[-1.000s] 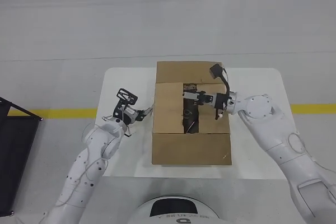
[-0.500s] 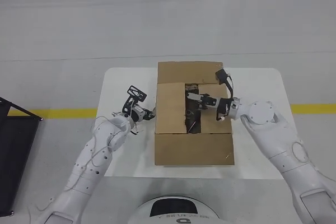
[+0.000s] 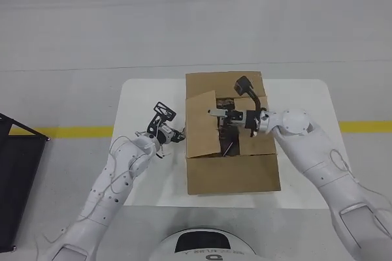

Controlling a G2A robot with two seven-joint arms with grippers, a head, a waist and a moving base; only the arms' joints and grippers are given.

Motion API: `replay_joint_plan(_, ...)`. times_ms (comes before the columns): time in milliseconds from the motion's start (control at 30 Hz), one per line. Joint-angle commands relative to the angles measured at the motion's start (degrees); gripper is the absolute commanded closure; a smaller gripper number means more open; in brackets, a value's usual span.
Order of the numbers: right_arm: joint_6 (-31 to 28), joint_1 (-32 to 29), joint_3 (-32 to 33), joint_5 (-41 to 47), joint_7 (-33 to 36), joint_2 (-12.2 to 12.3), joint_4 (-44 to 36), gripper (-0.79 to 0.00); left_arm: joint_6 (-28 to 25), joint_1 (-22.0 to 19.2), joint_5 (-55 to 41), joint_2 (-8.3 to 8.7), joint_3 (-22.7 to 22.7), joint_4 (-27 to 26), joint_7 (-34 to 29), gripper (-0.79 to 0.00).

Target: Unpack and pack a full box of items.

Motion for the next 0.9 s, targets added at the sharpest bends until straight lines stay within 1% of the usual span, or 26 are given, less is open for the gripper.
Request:
replay_joint_plan(0,-0.6,0.7,-0.4,1.9,2.3,-0.3,0.3,-0.785,-0.3,-0.1,-0.2,0.02,0.0,0.0,0.3,-0.785)
replay_joint_plan(133,-1.1,2.7,-2.3,4.4,4.5,-1.5,0.6,-0.785,-0.2,0.4,-2.4,0.20,-1.7,-0.9,1.6,-0.785)
replay_joint_plan(200,-0.8,4.5,-3.9,4.3,4.3,-2.4,1.2,-0.785,-1.0,1.9,-5.4,0.71,-4.9,-3.3,2.5,-0.785)
replay_joint_plan(267,-0.1,6.3,-5.6,3.6,3.7,-3.3,1.3,-0.785,-1.4,4.3,-7.5,1.42,-9.1,-6.3,3.3,-0.785)
replay_joint_plan(367,1.6,9.3,-8.3,2.3,2.7,-4.7,1.8,-0.785,-0.2,9.0,-8.8,2.49,-16.2,-11.3,4.9,-0.785)
replay_joint_plan(400,2.3,10.4,-9.2,1.9,2.4,-5.3,2.2,-0.785,0.5,10.5,-9.2,2.79,-18.6,-12.5,5.5,-0.785)
replay_joint_plan(433,2.7,11.1,-9.8,1.8,2.2,-5.7,2.6,-0.785,0.5,11.5,-9.5,2.96,-19.9,-13.3,5.8,-0.785)
replay_joint_plan(467,3.6,12.7,-11.1,1.4,1.9,-6.5,3.6,-0.785,0.7,13.4,-11.0,3.28,-23.0,-14.4,6.3,-0.785)
replay_joint_plan(533,4.8,14.9,-13.2,1.3,1.9,-7.8,5.6,-0.785,0.5,16.3,-13.5,3.71,-27.4,-16.1,7.0,-0.785)
replay_joint_plan(633,6.4,17.9,-16.2,0.8,1.3,-10.0,9.8,-0.785,-0.5,18.8,-16.8,4.20,-32.7,-16.9,7.2,-0.785)
replay_joint_plan(700,7.4,19.6,-18.0,1.0,1.1,-11.4,12.7,-0.785,-1.5,20.3,-19.4,4.38,-35.1,-17.3,7.5,-0.785)
replay_joint_plan(800,9.9,21.8,-20.4,0.3,0.5,-13.5,17.3,-0.785,-3.1,20.9,-23.4,4.64,-38.0,-17.1,6.8,-0.785)
replay_joint_plan(867,10.9,22.9,-21.6,-0.3,-0.6,-14.8,20.1,-0.785,-3.9,21.0,-24.7,4.79,-39.0,-16.8,6.3,-0.785)
